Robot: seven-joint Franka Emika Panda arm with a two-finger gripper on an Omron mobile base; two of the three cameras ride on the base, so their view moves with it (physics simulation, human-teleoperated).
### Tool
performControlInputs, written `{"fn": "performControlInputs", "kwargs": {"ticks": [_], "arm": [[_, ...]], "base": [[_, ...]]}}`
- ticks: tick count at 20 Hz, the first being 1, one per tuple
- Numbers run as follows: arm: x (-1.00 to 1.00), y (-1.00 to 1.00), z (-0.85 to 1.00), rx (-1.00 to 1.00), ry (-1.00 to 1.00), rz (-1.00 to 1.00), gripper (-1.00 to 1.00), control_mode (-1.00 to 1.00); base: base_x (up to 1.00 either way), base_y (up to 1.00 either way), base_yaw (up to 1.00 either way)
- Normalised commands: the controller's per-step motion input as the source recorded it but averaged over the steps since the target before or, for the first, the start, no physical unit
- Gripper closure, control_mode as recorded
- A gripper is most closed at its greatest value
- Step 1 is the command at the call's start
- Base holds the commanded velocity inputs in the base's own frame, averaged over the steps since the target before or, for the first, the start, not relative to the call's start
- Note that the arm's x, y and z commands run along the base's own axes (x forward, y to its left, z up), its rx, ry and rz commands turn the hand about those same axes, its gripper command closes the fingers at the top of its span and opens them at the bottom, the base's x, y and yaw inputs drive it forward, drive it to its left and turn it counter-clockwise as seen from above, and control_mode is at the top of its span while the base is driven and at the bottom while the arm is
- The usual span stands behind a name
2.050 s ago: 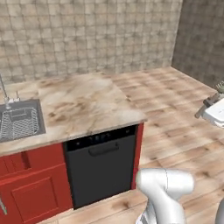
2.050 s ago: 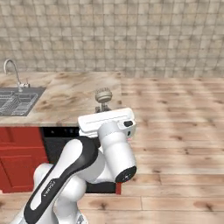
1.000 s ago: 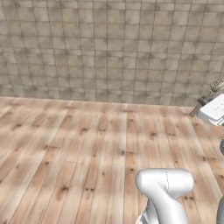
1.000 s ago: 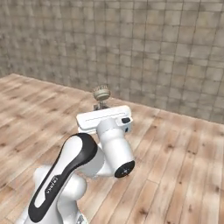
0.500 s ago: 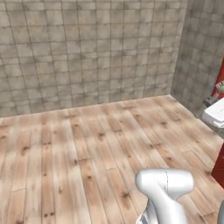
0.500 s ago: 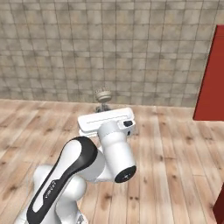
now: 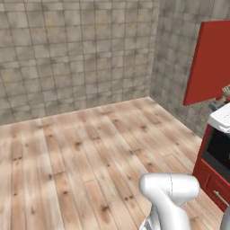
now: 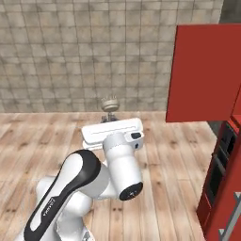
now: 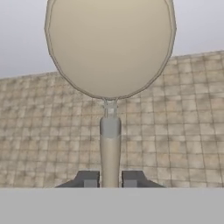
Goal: Grab the spray bottle from the cabinet, then place it next to the cutting board for sanitizing. Then grab the dish brush from the countertop next to the sink and place it next to the cutting board.
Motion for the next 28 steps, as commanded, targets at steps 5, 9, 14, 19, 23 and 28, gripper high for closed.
{"fn": "performControlInputs", "kwargs": {"ticks": [5, 9, 14, 19, 23, 28], "arm": [[0.00, 0.00, 0.00, 0.00, 0.00, 0.00, 1.00, 1.00], [0.00, 0.00, 0.00, 0.00, 0.00, 0.00, 1.00, 1.00], [0.00, 0.00, 0.00, 0.00, 0.00, 0.00, 1.00, 1.00], [0.00, 0.00, 0.00, 0.00, 0.00, 0.00, 1.00, 1.00], [0.00, 0.00, 0.00, 0.00, 0.00, 0.00, 1.00, 1.00], [0.00, 0.00, 0.00, 0.00, 0.00, 0.00, 1.00, 1.00]], "base": [[0.00, -0.87, -0.44], [0.03, -0.49, -0.46], [0.02, -0.33, -0.50], [0.05, -0.16, -0.48], [-0.02, 0.49, -0.23], [-0.01, 1.00, -0.01]]}}
